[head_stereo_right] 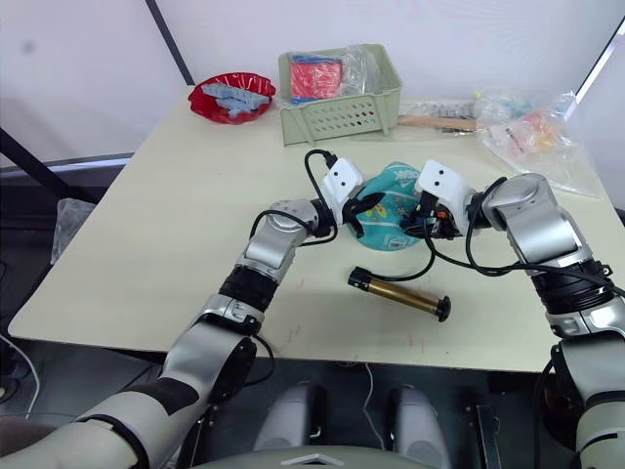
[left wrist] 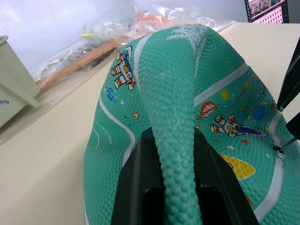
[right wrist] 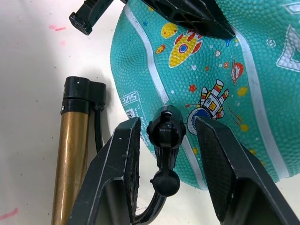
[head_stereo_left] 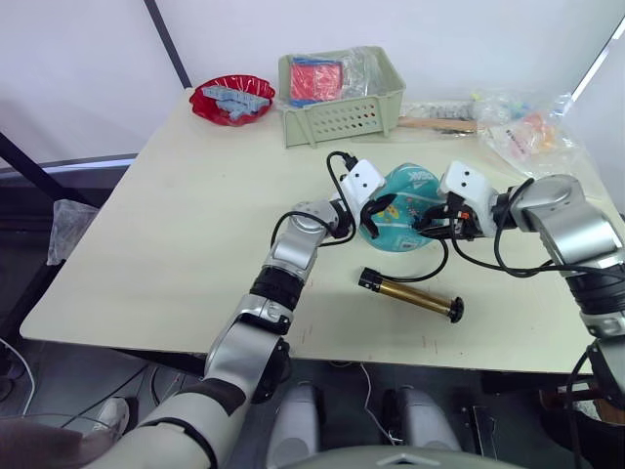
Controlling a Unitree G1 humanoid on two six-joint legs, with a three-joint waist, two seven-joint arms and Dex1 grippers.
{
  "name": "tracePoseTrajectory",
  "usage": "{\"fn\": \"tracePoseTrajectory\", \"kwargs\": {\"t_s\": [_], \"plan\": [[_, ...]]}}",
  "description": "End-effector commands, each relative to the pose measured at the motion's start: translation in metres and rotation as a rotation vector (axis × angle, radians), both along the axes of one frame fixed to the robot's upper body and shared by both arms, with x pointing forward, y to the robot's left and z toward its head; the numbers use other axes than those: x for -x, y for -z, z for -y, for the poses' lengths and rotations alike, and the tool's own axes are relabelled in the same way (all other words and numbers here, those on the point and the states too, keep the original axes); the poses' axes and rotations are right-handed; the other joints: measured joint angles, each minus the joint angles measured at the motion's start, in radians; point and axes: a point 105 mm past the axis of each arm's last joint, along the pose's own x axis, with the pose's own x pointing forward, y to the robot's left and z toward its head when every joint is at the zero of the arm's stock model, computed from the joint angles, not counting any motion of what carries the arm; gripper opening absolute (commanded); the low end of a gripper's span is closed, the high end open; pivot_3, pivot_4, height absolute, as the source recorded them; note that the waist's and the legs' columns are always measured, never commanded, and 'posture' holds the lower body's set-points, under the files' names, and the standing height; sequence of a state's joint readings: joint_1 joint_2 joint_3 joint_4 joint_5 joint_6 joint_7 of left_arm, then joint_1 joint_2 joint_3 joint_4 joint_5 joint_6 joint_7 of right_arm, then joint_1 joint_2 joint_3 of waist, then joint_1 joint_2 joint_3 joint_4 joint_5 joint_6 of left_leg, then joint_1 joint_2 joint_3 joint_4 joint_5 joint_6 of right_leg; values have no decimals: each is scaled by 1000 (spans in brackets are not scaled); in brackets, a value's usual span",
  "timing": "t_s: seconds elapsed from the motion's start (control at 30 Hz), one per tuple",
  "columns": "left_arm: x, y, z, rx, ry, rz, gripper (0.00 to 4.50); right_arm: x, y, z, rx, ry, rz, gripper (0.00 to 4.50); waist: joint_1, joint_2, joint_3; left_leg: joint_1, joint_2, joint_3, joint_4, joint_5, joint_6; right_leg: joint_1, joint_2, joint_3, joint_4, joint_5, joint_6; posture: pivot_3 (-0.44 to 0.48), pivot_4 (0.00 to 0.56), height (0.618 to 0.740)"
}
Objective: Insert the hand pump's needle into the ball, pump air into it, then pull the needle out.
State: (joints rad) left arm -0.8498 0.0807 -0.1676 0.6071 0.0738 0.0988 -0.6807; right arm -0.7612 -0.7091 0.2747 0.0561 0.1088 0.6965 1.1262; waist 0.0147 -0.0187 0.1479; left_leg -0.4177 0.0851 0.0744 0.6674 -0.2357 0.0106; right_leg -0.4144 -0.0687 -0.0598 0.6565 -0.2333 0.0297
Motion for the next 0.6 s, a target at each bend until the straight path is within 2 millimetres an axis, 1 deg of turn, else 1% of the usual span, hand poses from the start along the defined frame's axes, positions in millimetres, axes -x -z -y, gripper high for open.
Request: {"fn": "tracePoseTrajectory", "kwargs": {"t_s": [0.03, 0.27, 0.6], "plan": [[7, 30, 2, -55, 13, -87, 63, 0, -6, -2, -9, -7, 24, 374, 0, 0, 0, 0, 0, 0, 0, 0, 0, 0, 0, 0, 0, 0, 0, 0, 150, 735], [6, 30, 2, -55, 11, -88, 63, 0, -4, -1, 13, -7, 23, 331, 0, 0, 0, 0, 0, 0, 0, 0, 0, 0, 0, 0, 0, 0, 0, 0, 150, 735], [7, 30, 3, -49, 11, -88, 63, -1, 2, -2, 136, -17, 16, 331, 1, 0, 0, 0, 0, 0, 0, 0, 0, 0, 0, 0, 0, 0, 0, 0, 150, 735]]}}
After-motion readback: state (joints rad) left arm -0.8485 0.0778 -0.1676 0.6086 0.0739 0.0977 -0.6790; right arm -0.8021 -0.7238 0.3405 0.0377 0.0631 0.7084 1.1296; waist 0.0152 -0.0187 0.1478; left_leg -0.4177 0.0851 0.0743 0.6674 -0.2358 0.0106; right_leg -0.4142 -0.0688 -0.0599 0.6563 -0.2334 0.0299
